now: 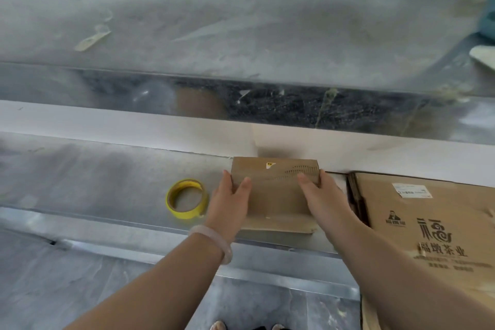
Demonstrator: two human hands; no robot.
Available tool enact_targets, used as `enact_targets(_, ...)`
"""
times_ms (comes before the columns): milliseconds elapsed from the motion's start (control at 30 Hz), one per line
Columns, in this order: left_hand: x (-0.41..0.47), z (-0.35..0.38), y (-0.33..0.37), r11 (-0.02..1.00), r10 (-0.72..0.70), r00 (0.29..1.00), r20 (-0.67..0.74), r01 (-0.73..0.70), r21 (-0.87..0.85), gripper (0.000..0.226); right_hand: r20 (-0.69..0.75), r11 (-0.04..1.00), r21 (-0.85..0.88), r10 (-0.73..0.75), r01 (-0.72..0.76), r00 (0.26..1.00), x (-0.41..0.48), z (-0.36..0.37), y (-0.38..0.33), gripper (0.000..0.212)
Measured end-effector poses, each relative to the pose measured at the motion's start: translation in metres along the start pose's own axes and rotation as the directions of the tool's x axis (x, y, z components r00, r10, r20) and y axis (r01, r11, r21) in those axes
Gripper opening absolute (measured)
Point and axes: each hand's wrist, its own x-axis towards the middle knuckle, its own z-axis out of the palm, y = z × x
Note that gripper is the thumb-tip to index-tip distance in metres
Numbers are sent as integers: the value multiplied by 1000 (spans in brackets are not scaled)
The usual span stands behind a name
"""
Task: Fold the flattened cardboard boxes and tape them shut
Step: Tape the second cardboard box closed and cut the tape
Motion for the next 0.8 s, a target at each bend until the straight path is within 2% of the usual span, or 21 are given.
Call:
enact_targets(100,12,7,11,972,-81,991,-106,102,210,80,-123,1000,21,22,-20,992,3,9,2,52)
enact_targets(200,18,10,14,956,-31,983,-182,82,281,64,-166,998,-39,-46,40,985,4,11,5,38)
enact_targets(267,20,8,10,971,3,983,-182,41,238,53,-136,996,-44,-86,80,987,5,9,7,28)
enact_targets(400,22,4,-3,995,65,991,-114,-56,79,40,-31,998,-10,-69,68,997,6,2,15,44)
enact_targets(500,23,-2,-11,997,-27,1000,6,27,-67,52,92,995,90,40,-49,995,9,-2,19,56)
enact_targets(567,24,-7,-12,984,-100,991,87,111,-140,58,195,971,198,98,-137,976,11,-6,18,57)
enact_targets(633,26,-9,-14,979,-124,987,101,139,-153,60,262,969,195,100,-154,960,12,-10,16,54)
enact_targets(700,26,-7,-15,983,-120,990,72,129,-134,56,247,990,93,83,-109,966,10,-11,16,57)
enact_targets(800,16,-7,-16,967,-90,996,-1,87,-238,39,146,998,44,31,-38,989,-5,-13,14,62)
